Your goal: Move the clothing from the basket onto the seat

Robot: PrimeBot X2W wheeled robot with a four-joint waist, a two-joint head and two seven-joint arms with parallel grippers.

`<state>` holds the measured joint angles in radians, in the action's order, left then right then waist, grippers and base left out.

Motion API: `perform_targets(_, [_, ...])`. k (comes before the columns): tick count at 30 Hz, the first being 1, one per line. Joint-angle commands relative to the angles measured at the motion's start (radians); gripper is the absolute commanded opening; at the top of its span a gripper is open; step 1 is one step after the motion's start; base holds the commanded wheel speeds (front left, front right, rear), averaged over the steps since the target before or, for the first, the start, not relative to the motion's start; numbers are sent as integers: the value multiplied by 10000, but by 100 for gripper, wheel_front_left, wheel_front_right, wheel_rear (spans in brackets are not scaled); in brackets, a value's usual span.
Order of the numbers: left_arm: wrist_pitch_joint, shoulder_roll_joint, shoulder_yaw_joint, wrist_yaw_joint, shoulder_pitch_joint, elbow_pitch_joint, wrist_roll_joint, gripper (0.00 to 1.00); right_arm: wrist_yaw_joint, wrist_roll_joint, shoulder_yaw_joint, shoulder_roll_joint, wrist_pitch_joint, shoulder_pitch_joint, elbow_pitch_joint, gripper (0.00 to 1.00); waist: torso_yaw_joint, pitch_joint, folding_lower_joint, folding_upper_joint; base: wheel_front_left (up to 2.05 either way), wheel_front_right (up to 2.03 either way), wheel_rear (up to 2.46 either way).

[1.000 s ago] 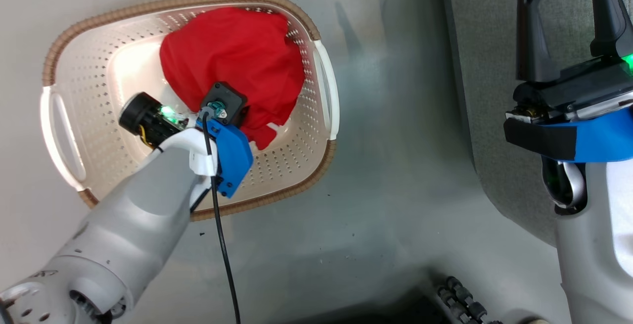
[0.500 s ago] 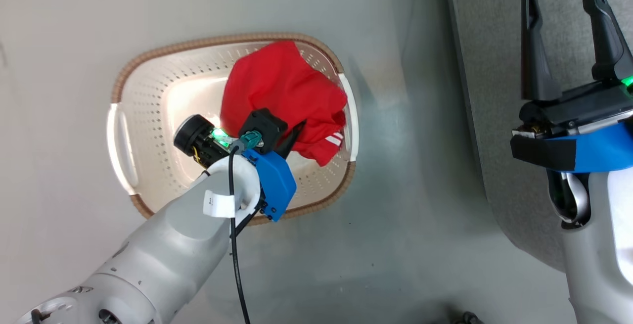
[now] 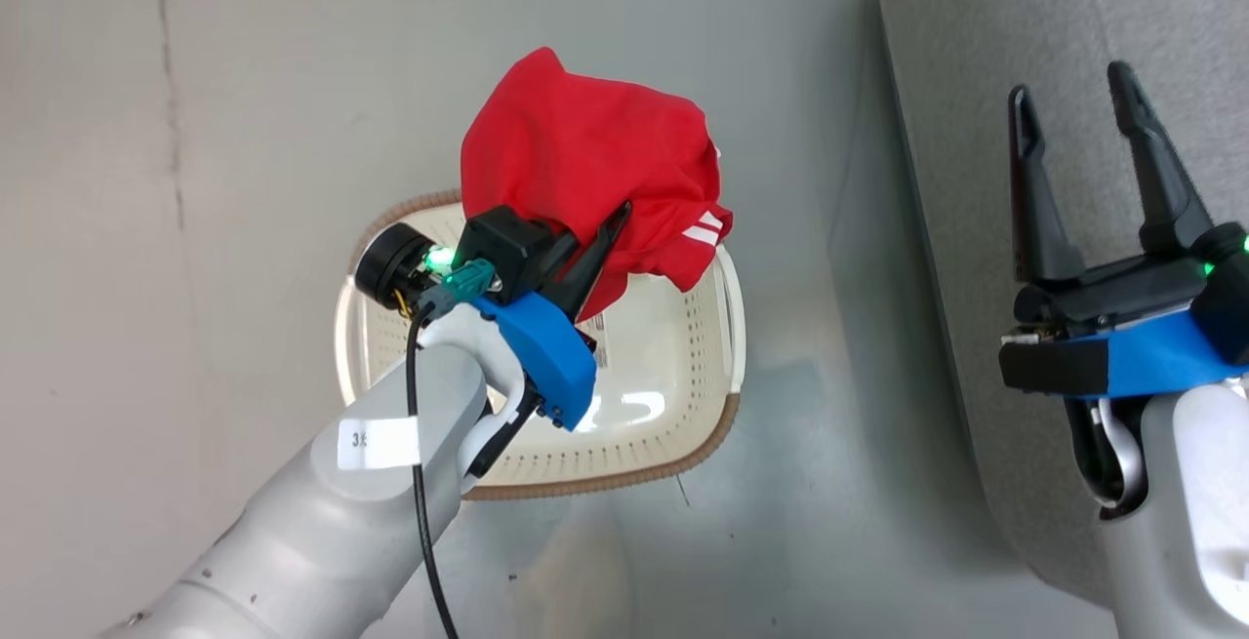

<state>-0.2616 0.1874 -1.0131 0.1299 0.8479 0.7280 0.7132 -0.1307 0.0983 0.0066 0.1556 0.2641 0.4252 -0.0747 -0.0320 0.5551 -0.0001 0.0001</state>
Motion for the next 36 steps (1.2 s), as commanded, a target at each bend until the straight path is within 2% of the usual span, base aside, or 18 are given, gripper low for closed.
perform_targets(1, [-47,41,108,-16,-145,-66,-71,0,-1,0,-6,-24,4,-137,-22,100,167,-511,1,-1,0,0,0])
perform_targets(7, [-48,18,1461,-84,-873,-907,-1051,0,-1,61,14,-86,4,-613,-274,100,252,-1596,1,-1,0,0,0])
perform_targets(13, [-49,-211,2214,-62,-1314,-1549,-1770,0,-1,75,-10,-143,4,-1207,-519,100,349,-2603,1,-1,0,0,0])
perform_targets(24, [-49,-600,2459,4,-1311,-2102,-2463,0,-1,82,-166,-298,4,-2156,-756,100,525,-4001,1,-1,0,0,0])
perform_targets(36, [-50,-629,2245,19,-1214,-2282,-2566,0,-1,66,-182,-563,4,-2806,-891,100,535,-4962,1,-1,0,0,0])
